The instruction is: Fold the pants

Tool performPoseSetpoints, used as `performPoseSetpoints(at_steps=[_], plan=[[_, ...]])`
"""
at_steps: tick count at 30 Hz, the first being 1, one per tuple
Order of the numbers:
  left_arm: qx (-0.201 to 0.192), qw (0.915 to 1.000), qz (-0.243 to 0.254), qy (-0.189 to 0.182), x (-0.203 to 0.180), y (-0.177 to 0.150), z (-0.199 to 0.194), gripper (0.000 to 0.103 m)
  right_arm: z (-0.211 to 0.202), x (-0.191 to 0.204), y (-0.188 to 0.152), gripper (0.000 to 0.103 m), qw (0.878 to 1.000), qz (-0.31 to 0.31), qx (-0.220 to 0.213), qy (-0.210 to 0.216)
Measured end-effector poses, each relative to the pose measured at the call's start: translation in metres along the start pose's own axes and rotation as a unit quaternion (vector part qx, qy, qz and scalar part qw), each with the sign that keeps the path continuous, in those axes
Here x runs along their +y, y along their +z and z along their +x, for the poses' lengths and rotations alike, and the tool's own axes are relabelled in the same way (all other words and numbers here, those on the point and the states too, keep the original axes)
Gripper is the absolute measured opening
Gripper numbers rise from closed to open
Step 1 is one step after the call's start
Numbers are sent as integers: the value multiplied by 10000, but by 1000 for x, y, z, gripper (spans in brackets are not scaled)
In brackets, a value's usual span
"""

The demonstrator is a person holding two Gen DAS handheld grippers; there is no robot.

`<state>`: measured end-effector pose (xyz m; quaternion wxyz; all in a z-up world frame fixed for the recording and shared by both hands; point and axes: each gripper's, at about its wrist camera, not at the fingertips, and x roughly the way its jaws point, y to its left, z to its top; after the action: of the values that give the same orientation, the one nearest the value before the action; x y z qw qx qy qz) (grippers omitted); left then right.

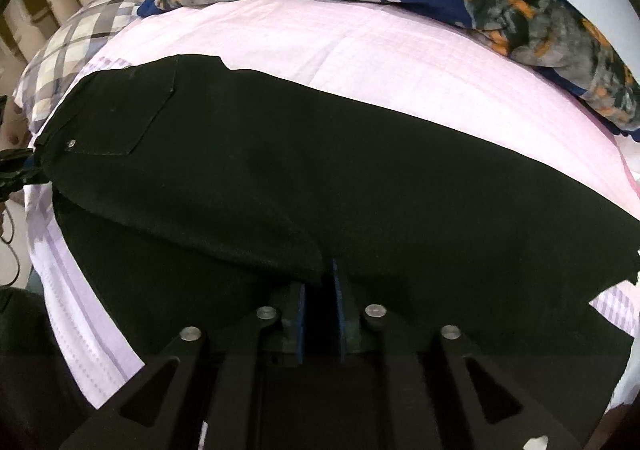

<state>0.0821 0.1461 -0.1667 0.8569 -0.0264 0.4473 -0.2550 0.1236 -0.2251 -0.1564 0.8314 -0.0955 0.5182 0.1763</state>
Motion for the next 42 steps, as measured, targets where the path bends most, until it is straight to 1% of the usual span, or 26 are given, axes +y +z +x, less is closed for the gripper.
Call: performPoseSetpoints(at_steps=[1,3,4,5,7,9,11,13,15,16,18,20,21,23,26,28,29,31,32,33,34,35,36,38,39,42], plan=[[32,9999,-94,64,1,-2,-2,40,-1,2,-2,28,10000,33,-19,-16],[40,9994,-292,153,4,-5,-5,52,-6,5,-7,34,9999,84,-116,-52],[11,9989,-451,155,7,-8,-8,54,-9,7,-9,38,9998,126,-162,-70],[-50,9970,-760,125,14,-11,-13,58,-11,8,-11,40,9996,185,-195,-68],[-125,9916,-1285,-9,24,-16,-20,58,-19,10,-18,43,9989,347,-318,11],[-258,9812,-1905,-184,36,-26,-30,59,-28,10,-23,44,9977,482,-477,65],[-356,9716,-2310,-367,41,-34,-37,59,-38,11,-30,46,9951,724,-655,183],[-413,9645,-2540,-600,39,-39,-41,58,-45,11,-36,47,9918,951,-794,323],[-424,9524,-2848,-998,34,-44,-38,58,-48,11,-41,47,9873,1203,-883,539],[-429,9492,-2916,-1103,32,-44,-37,58,-48,11,-43,47,9856,1289,-905,616],[-453,9389,-3125,-1369,26,-43,-28,58,-48,13,-48,47,9819,1472,-946,725],[-495,9315,-3291,-1468,23,-40,-21,59,-47,15,-54,47,9799,1572,-964,759],[-538,9258,-3415,-1527,23,-39,-16,58,-47,17,-57,47,9794,1597,-972,767],[-551,9193,-3613,-1463,25,-39,-9,58,-48,18,-64,47,9777,1670,-997,796],[-628,9126,-3806,-1357,28,-35,0,58,-50,15,-75,47,9728,1855,-1082,869],[-694,9093,-3891,-1303,30,-34,3,58,-50,11,-82,49,9670,2058,-1143,975],[-744,9059,-3970,-1269,31,-33,6,58,-48,8,-85,48,9633,2184,-1161,1041],[-813,9024,-4049,-1229,32,-33,8,57,-42,1,-92,49,9546,2473,-1164,1184],[-886,9003,-4091,-1197,32,-33,8,51,-40,-3,-94,49,9514,2581,-1159,1219],[-930,8999,-4102,-1154,32,-32,7,41,-37,-6,-96,48,9481,2678,-1161,1262],[-960,9017,-4076,-1075,32,-31,7,36,-34,-9,-98,48,9438,2792,-1170,1323],[-1024,9035,-4026,-1058,31,-29,5,27,-32,-13,-100,48,9391,2913,-1180,1391],[-1088,9052,-3972,-1053,31,-28,2,25,-29,-17,-100,48,9330,3047,-1199,1492],[-1236,9094,-3851,-972,27,-22,-9,23,-23,-25,-101,48,9155,3369,-1305,1771],[-1271,9102,-3823,-962,26,-21,-12,22,-21,-28,-100,49,9092,3472,-1339,1869],[-1396,9118,-3733,-986,21,-8,-25,22,-12,-36,-96,49,8839,3829,-1472,2248]])
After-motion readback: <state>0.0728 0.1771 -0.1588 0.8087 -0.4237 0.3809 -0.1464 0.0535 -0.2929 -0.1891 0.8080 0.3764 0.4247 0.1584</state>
